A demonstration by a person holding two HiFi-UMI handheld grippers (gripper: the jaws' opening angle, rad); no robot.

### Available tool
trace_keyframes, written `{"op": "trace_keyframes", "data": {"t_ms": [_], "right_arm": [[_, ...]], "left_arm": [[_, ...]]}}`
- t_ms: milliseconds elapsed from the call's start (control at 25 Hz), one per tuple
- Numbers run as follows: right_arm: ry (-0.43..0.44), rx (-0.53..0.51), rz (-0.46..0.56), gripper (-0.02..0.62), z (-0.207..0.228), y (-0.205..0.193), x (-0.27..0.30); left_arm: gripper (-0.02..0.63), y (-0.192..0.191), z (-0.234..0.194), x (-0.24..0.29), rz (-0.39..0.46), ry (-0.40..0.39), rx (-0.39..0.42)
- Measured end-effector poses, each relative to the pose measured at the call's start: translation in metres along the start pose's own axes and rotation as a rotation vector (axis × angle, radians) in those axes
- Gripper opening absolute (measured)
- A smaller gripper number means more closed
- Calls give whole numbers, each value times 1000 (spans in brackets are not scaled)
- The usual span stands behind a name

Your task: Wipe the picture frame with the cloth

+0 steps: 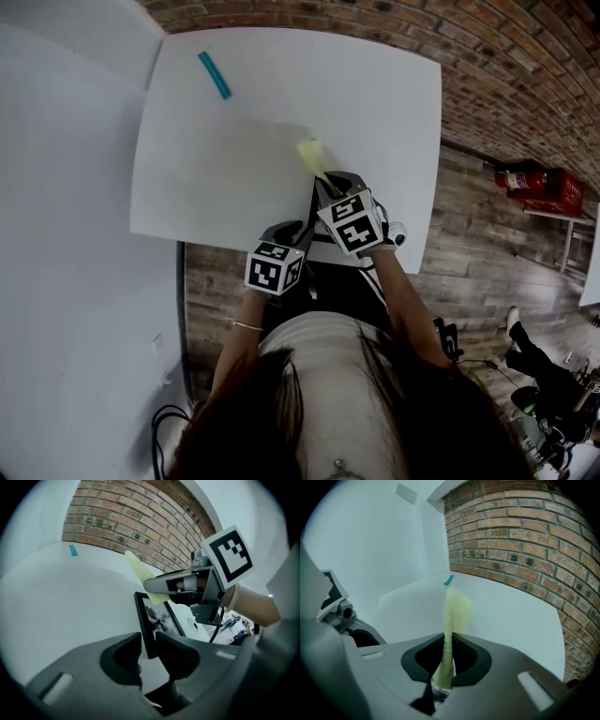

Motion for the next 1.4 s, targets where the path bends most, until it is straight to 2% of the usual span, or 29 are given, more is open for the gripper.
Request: {"op": "trace_keyframes", "data": {"t_ms": [320, 720, 1040, 1400], "right_arm": [[33, 10, -29, 38, 1, -2, 11], [63, 37, -55, 38, 4, -4, 23], [60, 62, -60, 40, 6, -5, 24], [35, 94, -49, 40, 12, -12, 18]], "left_arm": [[89, -6, 1, 6, -23, -10, -48], [91, -7, 0, 8, -39, 2, -52], [104, -8, -3, 9, -30, -8, -80], [109, -9, -3, 9, -19, -2, -76]]}}
Point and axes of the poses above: the fingertips, and each gripper's own axes: x forward along the fingers, z to its right, y out of its top, the point moved 5 cm from there along -x, backward along the fingers, and after that the axes turned 6 degrees about y, right-handed, at the moved point
